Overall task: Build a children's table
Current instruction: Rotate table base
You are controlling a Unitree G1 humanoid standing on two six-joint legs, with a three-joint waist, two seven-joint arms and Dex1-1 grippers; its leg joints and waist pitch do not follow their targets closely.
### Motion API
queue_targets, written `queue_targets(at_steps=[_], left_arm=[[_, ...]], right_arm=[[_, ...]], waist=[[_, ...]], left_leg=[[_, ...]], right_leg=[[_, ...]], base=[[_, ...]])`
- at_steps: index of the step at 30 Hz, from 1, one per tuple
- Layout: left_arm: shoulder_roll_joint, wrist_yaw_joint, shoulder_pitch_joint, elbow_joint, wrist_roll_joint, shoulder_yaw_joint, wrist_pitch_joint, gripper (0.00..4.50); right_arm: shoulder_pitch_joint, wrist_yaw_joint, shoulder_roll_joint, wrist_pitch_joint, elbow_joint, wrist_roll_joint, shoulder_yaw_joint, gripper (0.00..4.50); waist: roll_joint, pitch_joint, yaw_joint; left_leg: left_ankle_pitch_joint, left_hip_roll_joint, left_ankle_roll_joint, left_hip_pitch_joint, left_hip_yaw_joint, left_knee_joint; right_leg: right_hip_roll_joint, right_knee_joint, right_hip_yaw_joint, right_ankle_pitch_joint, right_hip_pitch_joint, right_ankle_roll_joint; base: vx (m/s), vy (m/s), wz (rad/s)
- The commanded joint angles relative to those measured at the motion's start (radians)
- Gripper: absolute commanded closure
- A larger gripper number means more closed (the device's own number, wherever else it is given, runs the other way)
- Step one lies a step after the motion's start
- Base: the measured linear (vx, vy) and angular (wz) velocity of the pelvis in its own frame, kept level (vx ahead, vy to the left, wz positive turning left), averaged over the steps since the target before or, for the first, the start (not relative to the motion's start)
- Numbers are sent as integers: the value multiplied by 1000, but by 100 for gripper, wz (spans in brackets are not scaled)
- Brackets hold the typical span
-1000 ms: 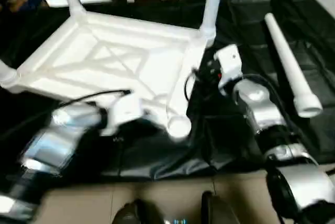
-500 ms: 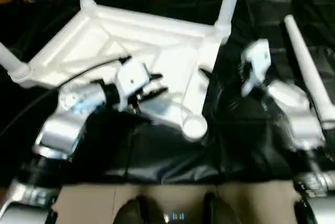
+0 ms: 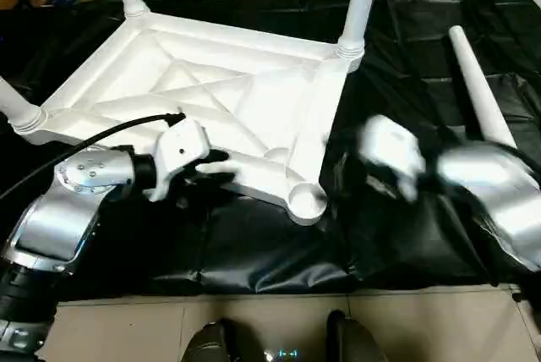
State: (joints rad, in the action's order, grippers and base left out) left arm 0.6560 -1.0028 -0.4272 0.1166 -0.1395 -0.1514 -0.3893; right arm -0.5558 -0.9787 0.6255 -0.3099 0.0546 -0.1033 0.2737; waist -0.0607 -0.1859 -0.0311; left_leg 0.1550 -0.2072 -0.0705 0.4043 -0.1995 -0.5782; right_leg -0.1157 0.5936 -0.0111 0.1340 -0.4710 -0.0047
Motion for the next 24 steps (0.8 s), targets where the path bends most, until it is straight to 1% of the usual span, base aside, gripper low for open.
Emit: queue_targets(at_steps=[1, 2, 3, 4, 5, 6, 7, 8, 9, 10, 11, 12, 13, 15, 16, 17, 18, 20, 21, 22, 23, 24], left_arm=[[12, -12, 6, 22, -20, -6, -19, 277], [15, -14, 9, 28, -22, -7, -22, 277], [18, -16, 12, 32, -20, -7, -23, 277], [21, -17, 17, 36, -20, -6, -23, 277], [23, -22, 27, 46, -16, 2, -32, 277], [27, -26, 35, 54, -14, 7, -37, 277], [31, -28, 42, 61, -14, 11, -43, 277], [32, -27, 44, 63, -14, 12, -45, 277], [38, -24, 48, 72, -19, 13, -55, 277], [47, -23, 55, 84, -27, 16, -65, 277], [53, -22, 59, 91, -32, 18, -69, 277], [58, -21, 61, 97, -37, 19, -74, 277], [62, -20, 63, 100, -40, 20, -76, 277], [65, -20, 65, 104, -42, 20, -79, 277], [66, -21, 66, 107, -40, 22, -82, 277], [66, -21, 66, 107, -40, 22, -82, 277], [66, -21, 66, 108, -38, 22, -83, 277], [67, -17, 67, 114, -35, 20, -87, 277], [67, -14, 66, 115, -33, 18, -87, 277], [67, -14, 66, 115, -33, 18, -87, 277], [65, -4, 64, 117, -30, 14, -87, 277], [63, 2, 63, 116, -27, 12, -84, 277]], right_arm=[[-12, 17, 3, 17, -18, 35, 35, 0], [-32, 22, -3, 19, -38, 42, 54, 0], [-51, 24, -11, 23, -58, 48, 70, 0], [-70, 21, -21, 26, -79, 50, 83, 0], [-92, 11, -30, 29, -101, 60, 103, 0], [-107, -2, -32, 36, -116, 72, 118, 0], [-114, -23, -35, 43, -128, 85, 125, 0], [-117, -29, -36, 47, -133, 88, 127, 0], [-125, -48, -43, 63, -154, 104, 130, 0], [-145, -73, -44, 86, -186, 124, 143, 0], [-158, -86, -43, 100, -205, 135, 152, 0], [-170, -96, -43, 107, -222, 141, 160, 0], [-181, -109, -39, 110, -235, 145, 168, 0], [-205, -128, -26, 135, -265, 165, 194, 0], [-229, -140, -17, 164, -300, 182, 216, 0], [-229, -140, -17, 164, -300, 182, 216, 0], [-239, -143, -16, 178, -318, 191, 224, 0], [-258, -146, -24, 214, -359, 223, 233, 0], [-265, -144, -26, 233, -375, 238, 238, 0], [-265, -144, -26, 233, -375, 238, 238, 0], [-283, -122, -42, 276, -423, 269, 243, 0], [-290, -107, -51, 296, -445, 279, 245, 0]], waist=[[18, 83, 0], [24, 87, 0], [27, 90, 0], [23, 91, 0], [29, 91, 2], [26, 95, 1], [35, 93, 3], [37, 94, 1], [33, 94, 0], [31, 95, 1], [36, 93, 2], [36, 91, 1], [42, 92, 1], [39, 92, 0], [40, 91, -1], [44, 92, 0], [45, 92, -1], [45, 93, -1], [46, 94, -1], [47, 93, -1], [46, 93, -2], [46, 92, 0]], left_leg=[[212, 2, 64, -28, -5, 65], [194, 4, 73, -26, -6, 62], [177, 4, 79, -26, -6, 61], [154, 4, 89, -23, -5, 59], [147, 4, 95, -23, -6, 59], [129, 3, 102, -24, -5, 57], [123, 3, 108, -22, -7, 56], [123, 2, 111, -23, -8, 56], [120, 2, 112, -23, -7, 54], [119, 1, 113, -25, -7, 54], [122, 2, 112, -25, -9, 54], [127, 1, 109, -25, -8, 55], [133, 1, 109, -25, -8, 54], [140, -1, 104, -27, -7, 54], [147, -1, 102, -28, -8, 53], [146, 0, 101, -27, -8, 52], [148, 0, 101, -26, -9, 52], [158, 0, 98, -26, -8, 51], [163, -1, 97, -27, -9, 50], [167, 0, 94, -26, -8, 50], [181, -2, 89, -27, -8, 50], [190, 0, 87, -26, -8, 50]], right_leg=[[6, -60, 9, 265, 59, -201], [7, -56, 9, 233, 64, -205], [8, -52, 8, 211, 65, -211], [7, -47, 7, 183, 67, -221], [8, -48, 7, 172, 67, -224], [9, -41, 6, 143, 68, -235], [10, -42, 7, 122, 71, -241], [8, -40, 8, 116, 72, -244], [6, -37, 8, 109, 71, -249], [8, -36, 6, 97, 70, -258], [10, -37, 6, 92, 71, -263], [9, -37, 6, 98, 71, -264], [9, -35, 7, 105, 73, -266], [7, -35, 7, 120, 71, -267], [8, -37, 8, 124, 70, -266], [8, -35, 8, 126, 71, -266], [8, -36, 9, 129, 71, -265], [7, -36, 10, 142, 71, -262], [8, -36, 9, 144, 69, -264], [9, -36, 10, 153, 70, -262], [7, -37, 11, 168, 67, -259], [8, -39, 10, 180, 66, -258]], base=[[0, 0, 0], [0, 0, 0], [0, 0, 0], [0, 0, 0], [0, 0, 0], [0, 0, 0], [0, 0, 0], [0, 0, 0], [0, 0, 0], [0, 0, 0], [0, 0, 0], [0, 0, 0], [0, 0, 0], [0, 0, 0], [0, 0, 0], [0, 0, 0], [0, 0, 0], [0, 0, 0], [0, 0, 0], [0, 0, 0], [0, 0, 0], [0, 0, 0]])
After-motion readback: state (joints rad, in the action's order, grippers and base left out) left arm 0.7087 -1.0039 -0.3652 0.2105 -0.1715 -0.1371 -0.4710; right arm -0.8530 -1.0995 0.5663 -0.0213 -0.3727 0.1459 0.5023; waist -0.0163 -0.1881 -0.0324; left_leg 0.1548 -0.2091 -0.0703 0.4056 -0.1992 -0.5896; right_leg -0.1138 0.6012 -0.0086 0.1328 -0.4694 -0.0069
